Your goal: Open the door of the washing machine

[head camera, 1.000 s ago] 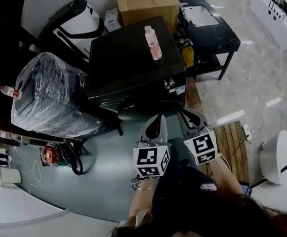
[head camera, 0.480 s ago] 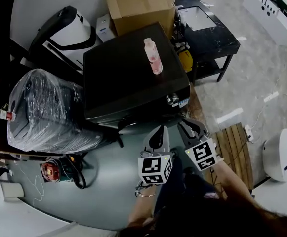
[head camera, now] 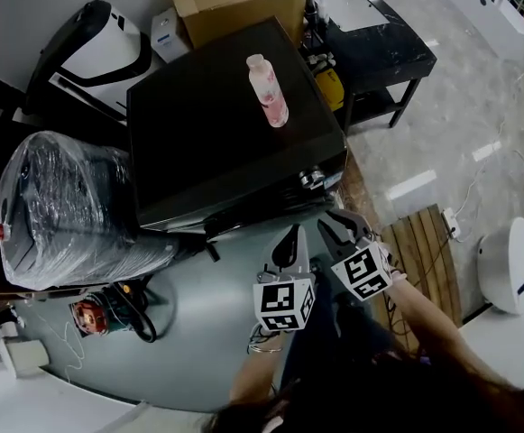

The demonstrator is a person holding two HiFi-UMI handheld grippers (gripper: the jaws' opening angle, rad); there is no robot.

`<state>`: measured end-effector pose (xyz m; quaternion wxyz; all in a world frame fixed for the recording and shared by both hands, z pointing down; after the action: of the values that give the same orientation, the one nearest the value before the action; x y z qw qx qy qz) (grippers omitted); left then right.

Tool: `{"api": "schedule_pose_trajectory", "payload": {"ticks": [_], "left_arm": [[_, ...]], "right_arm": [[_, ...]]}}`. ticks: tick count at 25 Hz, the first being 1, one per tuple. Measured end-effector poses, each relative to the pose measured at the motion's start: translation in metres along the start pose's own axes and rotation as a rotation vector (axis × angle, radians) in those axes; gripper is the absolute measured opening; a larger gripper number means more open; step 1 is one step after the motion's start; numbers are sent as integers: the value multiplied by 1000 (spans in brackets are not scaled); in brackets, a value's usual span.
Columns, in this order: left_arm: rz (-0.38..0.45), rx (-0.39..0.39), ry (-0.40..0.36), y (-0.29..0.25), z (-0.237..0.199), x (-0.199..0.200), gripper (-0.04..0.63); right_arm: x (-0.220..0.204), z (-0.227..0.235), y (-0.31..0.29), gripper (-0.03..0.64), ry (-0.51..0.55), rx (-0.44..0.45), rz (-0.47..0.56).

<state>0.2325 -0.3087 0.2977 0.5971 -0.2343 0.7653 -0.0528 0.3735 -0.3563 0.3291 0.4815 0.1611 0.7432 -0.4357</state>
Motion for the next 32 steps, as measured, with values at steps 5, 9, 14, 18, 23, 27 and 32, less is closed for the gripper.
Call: {"api": "schedule_pose_trajectory", "payload": {"ticks": [5,9,14,18,23,27,32], "left_arm": [[-23,-16,7,-19,-10,-11,12],[-48,-21,15,-35,-18,-23,12],[-66,-35,18,-52,-26,-37,12],[-72,-36,23,-64,-33,-45,12],[-107,-34,28,-78,-43,-59,12],[-134,-30,25,-85,-51,-72,12],[-145,-32,21,-90,-61,-78,13]], "right_arm": [[-16,4,-23,58,24,17,-41],[-30,7,-41,63,38,28,-69],[-49,11,-62,67,46,37,-113],[-63,12,-78,71,69,55,-142],[-78,13,-98,74,86,73,-176],[-95,13,-115,75,93,87,-211],[-113,11,-134,78,111,92,-256]]}}
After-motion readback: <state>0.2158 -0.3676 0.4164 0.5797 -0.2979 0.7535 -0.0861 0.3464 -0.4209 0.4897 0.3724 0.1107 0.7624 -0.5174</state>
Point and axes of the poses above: the fingertips, and each gripper's own axes: y backward along the fingers, z to its right, x out of its top, the point moved 10 cm from there along y, backward along the fingers, and after that the axes turned 5 degrees about y, right-handed, at the moved point
